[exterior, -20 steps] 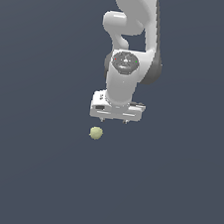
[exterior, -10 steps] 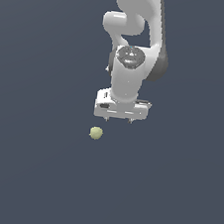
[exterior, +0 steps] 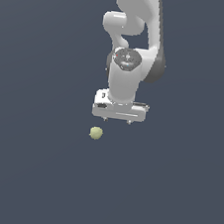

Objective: Pick up the object and move it to a goal position.

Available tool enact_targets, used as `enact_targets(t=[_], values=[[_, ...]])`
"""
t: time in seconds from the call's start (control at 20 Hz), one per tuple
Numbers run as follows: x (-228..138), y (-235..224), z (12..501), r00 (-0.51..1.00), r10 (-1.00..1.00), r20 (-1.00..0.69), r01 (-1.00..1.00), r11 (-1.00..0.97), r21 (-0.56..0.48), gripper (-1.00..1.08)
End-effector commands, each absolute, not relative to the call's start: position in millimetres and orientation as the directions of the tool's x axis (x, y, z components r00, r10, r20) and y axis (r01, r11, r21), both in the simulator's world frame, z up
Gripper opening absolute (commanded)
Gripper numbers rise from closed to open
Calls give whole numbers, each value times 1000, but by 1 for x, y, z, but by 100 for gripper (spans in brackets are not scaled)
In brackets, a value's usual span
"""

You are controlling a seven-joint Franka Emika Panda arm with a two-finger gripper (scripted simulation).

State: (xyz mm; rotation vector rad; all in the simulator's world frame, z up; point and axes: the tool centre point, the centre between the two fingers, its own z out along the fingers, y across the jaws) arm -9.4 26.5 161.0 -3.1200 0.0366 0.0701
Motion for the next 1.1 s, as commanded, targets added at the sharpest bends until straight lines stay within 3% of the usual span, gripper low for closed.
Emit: enact_targets(t=[0.0, 0.5, 1.05], values=[[-9, 23, 158, 997, -67, -45, -68, -997, -19, 100], [-7, 3, 138, 939, -342, -42, -343, -939, -13, 100], [-7, -26, 114, 758, -651, -31, -652, -759, -3, 100]])
